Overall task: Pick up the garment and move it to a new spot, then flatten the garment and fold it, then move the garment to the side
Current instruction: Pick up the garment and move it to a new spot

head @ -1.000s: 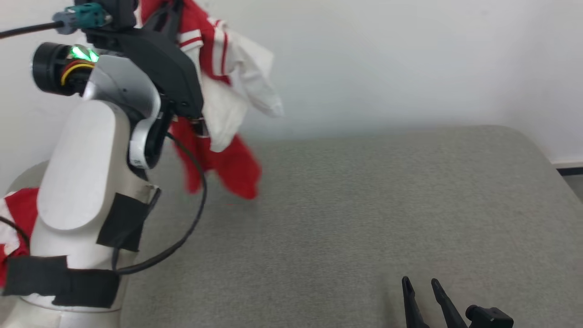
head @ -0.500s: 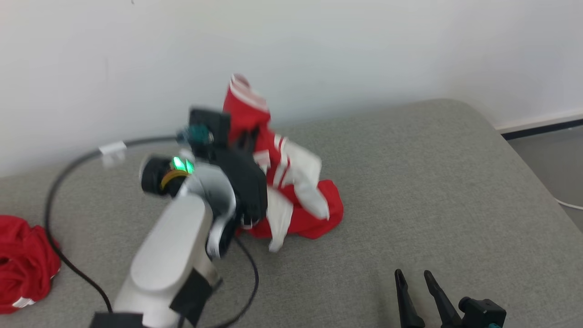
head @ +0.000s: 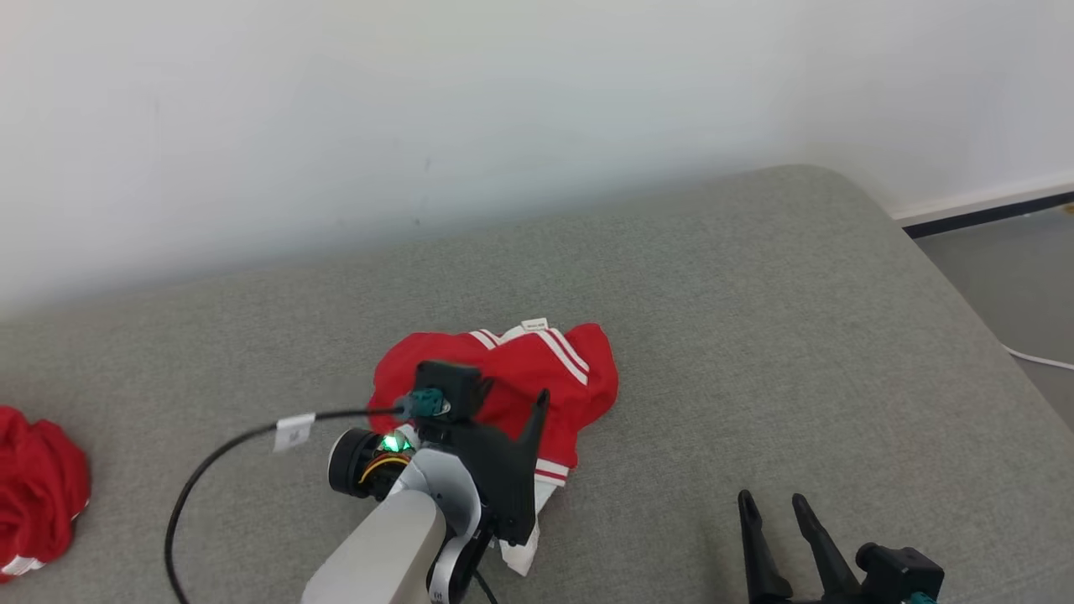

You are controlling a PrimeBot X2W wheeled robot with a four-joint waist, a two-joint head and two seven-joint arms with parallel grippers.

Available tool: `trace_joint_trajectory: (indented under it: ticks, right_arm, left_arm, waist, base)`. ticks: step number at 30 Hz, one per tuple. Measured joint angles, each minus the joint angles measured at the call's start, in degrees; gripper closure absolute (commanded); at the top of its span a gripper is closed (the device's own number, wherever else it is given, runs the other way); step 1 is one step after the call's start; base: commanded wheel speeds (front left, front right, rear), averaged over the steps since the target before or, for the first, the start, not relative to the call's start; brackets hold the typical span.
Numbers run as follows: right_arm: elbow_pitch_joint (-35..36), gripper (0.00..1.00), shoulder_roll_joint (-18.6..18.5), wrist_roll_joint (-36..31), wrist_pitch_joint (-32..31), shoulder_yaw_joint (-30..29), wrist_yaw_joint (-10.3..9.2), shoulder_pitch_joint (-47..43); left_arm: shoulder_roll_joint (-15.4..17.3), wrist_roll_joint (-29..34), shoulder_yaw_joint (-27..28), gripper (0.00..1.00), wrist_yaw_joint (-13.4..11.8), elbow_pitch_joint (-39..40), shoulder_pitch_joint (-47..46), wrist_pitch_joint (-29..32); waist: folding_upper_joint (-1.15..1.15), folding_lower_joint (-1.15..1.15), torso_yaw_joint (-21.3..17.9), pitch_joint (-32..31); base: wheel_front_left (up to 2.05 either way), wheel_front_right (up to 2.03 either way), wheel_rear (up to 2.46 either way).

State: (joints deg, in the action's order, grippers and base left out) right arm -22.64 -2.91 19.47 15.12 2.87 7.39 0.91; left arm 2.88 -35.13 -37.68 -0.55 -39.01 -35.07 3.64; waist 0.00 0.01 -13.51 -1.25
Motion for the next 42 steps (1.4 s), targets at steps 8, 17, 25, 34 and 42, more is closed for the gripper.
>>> trace_joint_trajectory:
  ticks: [8,17,25,34,42]
  right_arm:
    - [1.35,0.00,-0.01,-0.65,0.00,-3.09,0.00,-1.44]
    - [4.34,0.00,-0.03,-2.48,0.00,-5.04,0.00,-3.26]
    - [5.72,0.00,-0.02,-6.99,0.00,-4.34,0.00,-5.73]
    - [6.68,0.00,0.00,-9.10,0.00,-3.96,0.00,-7.47]
    - [6.56,0.00,0.00,-9.06,0.00,-3.80,0.00,-7.84]
  left_arm:
    - [2.30,1.79,1.91,0.00,-2.33,3.58,8.21,-16.02]
    - [5.73,11.12,15.92,0.00,-7.98,25.55,29.51,-18.68]
    - [1.72,16.52,28.46,0.00,-4.92,32.29,42.12,-18.69]
    - [0.32,19.25,35.17,0.00,-2.22,27.75,45.54,-18.69]
    - [0.09,21.07,36.30,0.00,-0.41,25.51,45.46,-18.69]
  waist:
    - [0.00,0.00,2.57,-0.85]
    - [0.00,-0.01,6.62,-2.05]
    - [0.00,-0.01,10.06,-3.24]
    - [0.00,-0.01,12.66,-4.20]
    - [0.00,-0.01,13.05,-4.03]
  base:
    - [0.00,0.00,0.00]
    - [0.00,0.00,0.00]
    - [0.00,0.00,0.00]
    - [0.00,0.00,0.00]
    - [0.00,0.00,0.00]
